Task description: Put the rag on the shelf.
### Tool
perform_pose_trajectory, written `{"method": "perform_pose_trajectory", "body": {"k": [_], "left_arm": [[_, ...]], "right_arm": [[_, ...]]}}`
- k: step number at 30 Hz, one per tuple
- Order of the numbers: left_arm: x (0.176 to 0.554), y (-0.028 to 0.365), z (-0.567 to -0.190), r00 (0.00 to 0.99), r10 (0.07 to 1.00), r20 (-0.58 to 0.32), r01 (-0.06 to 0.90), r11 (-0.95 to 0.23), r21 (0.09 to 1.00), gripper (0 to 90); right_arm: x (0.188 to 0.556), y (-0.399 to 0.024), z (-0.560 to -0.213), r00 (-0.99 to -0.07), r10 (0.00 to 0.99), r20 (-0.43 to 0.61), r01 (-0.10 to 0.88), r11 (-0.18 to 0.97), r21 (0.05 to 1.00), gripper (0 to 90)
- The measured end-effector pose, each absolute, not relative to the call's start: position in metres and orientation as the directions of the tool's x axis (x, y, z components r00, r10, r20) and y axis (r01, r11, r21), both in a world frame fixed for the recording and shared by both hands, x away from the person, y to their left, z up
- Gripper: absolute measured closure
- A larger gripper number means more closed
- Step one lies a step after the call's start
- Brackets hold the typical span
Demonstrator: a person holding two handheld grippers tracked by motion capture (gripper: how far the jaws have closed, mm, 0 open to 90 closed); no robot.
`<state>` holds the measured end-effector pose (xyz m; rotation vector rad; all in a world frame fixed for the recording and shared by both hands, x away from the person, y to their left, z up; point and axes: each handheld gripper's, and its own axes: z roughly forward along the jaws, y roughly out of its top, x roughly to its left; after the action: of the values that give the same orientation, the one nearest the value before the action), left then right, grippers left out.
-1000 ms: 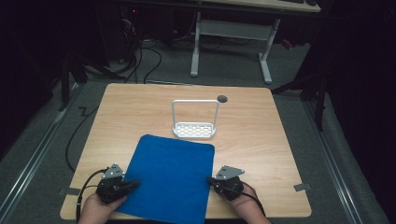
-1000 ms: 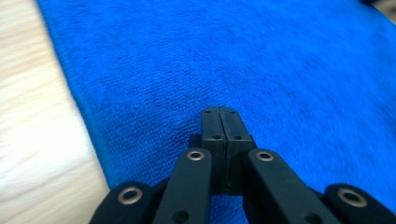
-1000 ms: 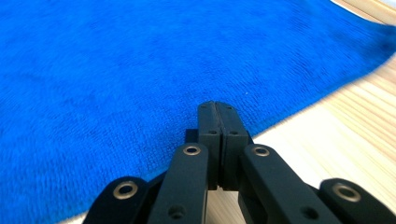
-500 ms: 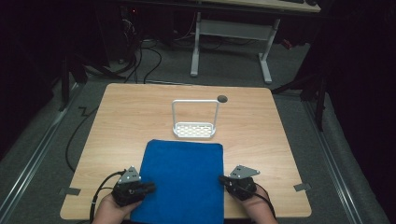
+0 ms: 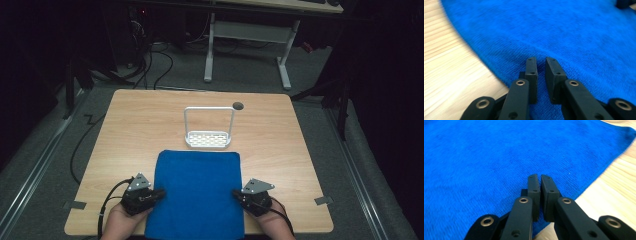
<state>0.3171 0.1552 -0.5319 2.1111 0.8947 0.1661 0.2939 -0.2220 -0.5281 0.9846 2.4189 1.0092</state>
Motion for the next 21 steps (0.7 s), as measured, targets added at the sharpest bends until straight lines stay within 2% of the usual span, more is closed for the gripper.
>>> {"method": "perform_pose_trajectory", "body": {"k": [8,21], "left_arm": [[0.316,0.132,-0.531,0.788,0.596,-0.155,0.494,-0.462,0.736,80.4],[0.317,0.134,-0.534,0.781,0.598,-0.179,0.501,-0.430,0.751,80.2]], "right_arm": [[0.290,-0.253,-0.528,-0.626,0.779,-0.027,0.522,0.445,0.728,87.1],[0.294,-0.251,-0.528,-0.626,0.778,-0.044,0.515,0.455,0.726,86.8]]}}
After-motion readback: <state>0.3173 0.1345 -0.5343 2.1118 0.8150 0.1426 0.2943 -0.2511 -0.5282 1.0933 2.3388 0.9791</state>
